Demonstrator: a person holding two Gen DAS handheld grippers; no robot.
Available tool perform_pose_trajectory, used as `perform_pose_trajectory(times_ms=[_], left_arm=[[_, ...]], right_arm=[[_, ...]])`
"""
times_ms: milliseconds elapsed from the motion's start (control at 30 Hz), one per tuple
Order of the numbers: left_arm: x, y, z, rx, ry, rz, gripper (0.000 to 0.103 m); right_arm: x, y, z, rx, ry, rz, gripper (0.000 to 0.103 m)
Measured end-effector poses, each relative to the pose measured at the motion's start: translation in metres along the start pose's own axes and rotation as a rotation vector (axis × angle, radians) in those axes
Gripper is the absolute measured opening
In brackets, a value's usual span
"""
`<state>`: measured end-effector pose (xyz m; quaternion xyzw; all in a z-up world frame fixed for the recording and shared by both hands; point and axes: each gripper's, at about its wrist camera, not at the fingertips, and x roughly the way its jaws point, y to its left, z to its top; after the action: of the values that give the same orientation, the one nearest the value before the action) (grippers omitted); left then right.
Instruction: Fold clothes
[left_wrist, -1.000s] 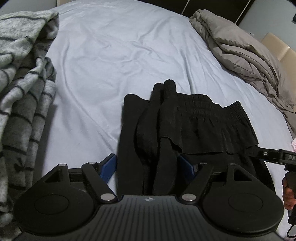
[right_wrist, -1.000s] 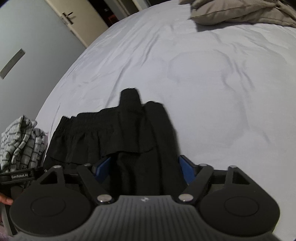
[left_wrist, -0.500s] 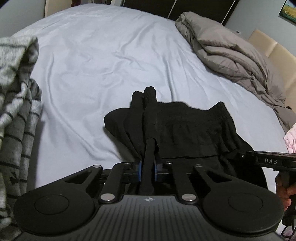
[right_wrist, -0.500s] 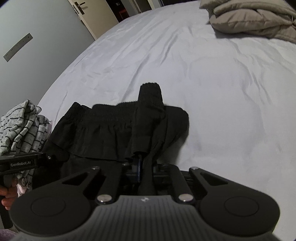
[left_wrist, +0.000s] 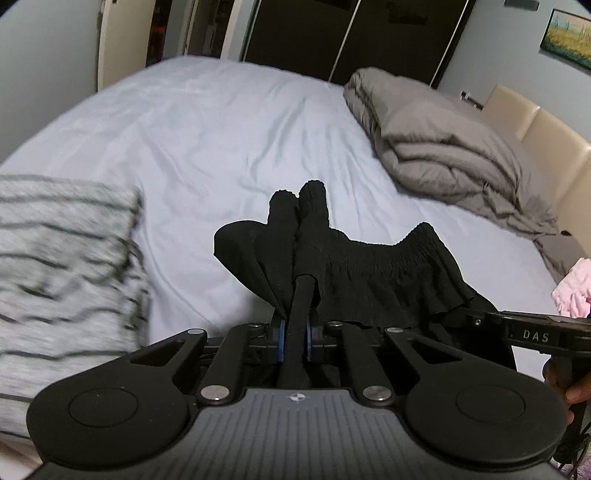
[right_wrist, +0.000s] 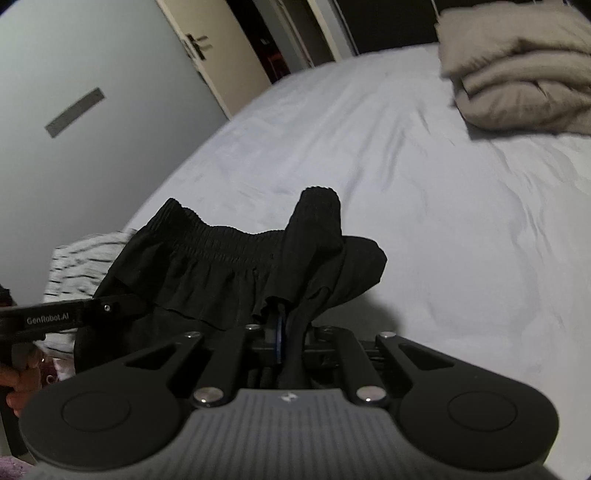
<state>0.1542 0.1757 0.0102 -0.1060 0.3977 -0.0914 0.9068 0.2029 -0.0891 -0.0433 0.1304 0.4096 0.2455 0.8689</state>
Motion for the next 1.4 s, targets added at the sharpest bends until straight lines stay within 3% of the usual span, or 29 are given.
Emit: perform_pose_trajectory(times_ms=[167, 367, 667, 1000, 1400], left_arm=[[-0.05, 0.015, 0.02, 0.036, -0.07, 0.001, 0.008], [-0.107, 0.06, 0.038, 0.009, -0.166, 0.039, 0.008], [-0.161, 0.14, 0.042, -0.053, -0.268, 0.155, 0.007], [-0.142, 0.214, 0.029, -0.178, -0.261, 0.268, 0.007], [-0.085, 0.257, 0.011, -0.277, -0.198, 0.293, 0.007]], right_arm=[[-0.011, 0.049, 0.023, -0.052, -0.045, 0.054, 0.009], [-0.022, 0.108, 0.051, -0.116, -0.095, 0.119, 0.009], [0.03, 0.203, 0.066, -0.175, -0.067, 0.239, 0.009], [0.106, 0.252, 0.058, -0.179, -0.005, 0.286, 0.009], [0.171, 0.232, 0.037, -0.112, 0.06, 0.232, 0.009]])
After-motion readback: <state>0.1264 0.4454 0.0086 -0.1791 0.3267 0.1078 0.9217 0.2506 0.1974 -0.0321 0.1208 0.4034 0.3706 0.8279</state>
